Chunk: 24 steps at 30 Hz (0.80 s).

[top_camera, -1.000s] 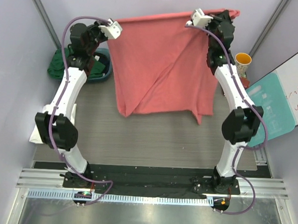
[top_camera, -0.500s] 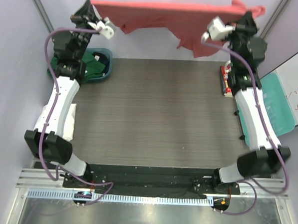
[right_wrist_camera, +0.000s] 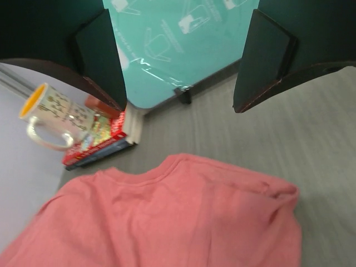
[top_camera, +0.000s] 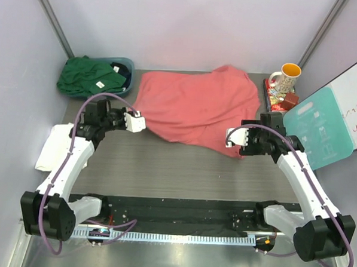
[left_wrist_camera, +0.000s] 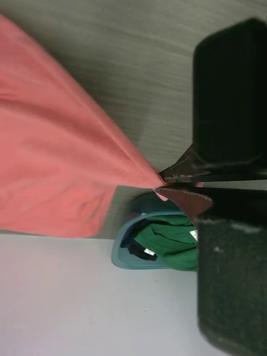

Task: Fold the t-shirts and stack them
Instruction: Flatten out the tshirt

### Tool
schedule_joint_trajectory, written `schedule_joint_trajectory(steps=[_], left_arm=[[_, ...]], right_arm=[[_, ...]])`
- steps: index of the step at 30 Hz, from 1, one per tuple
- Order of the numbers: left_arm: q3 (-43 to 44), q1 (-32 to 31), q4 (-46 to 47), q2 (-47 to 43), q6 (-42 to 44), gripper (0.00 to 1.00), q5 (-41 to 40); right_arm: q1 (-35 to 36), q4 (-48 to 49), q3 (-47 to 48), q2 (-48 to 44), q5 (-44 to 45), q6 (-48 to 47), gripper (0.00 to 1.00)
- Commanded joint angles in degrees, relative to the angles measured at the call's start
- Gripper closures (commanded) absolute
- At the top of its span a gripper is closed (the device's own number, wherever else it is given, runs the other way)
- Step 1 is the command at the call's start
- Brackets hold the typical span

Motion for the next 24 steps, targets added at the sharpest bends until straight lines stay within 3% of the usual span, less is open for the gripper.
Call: schedule_joint_trajectory(steps=[1, 8, 12, 16, 24], left_arm=[[1.3, -0.1, -11.9, -5.6, 6.4, 1.0, 5.8], [4.6, -0.7, -9.8, -2.9, 3.7, 1.0, 3.6], [5.3, -2.5, -6.0, -1.9, 0.2, 1.0, 1.2], [4.7, -3.4, -4.8, -2.6, -0.4, 1.0, 0.0], [2.6, -4.8, -2.5, -4.1, -1.1, 1.0, -2.2]], right_arm=[[0.6, -13.1, 6.9, 0.7, -2.2, 2.3, 0.14], [0.5, -19.1, 17.2, 13.0, -0.6, 12.9, 0.11], [0.4, -29.2, 27.8, 24.6, -8.3, 22.8, 0.15], [-0.2, -43.2, 36.5, 38.5, -21.6, 25.2, 0.31], [-2.9, -40.4, 34.9, 48.0, -27.5, 28.5, 0.37]])
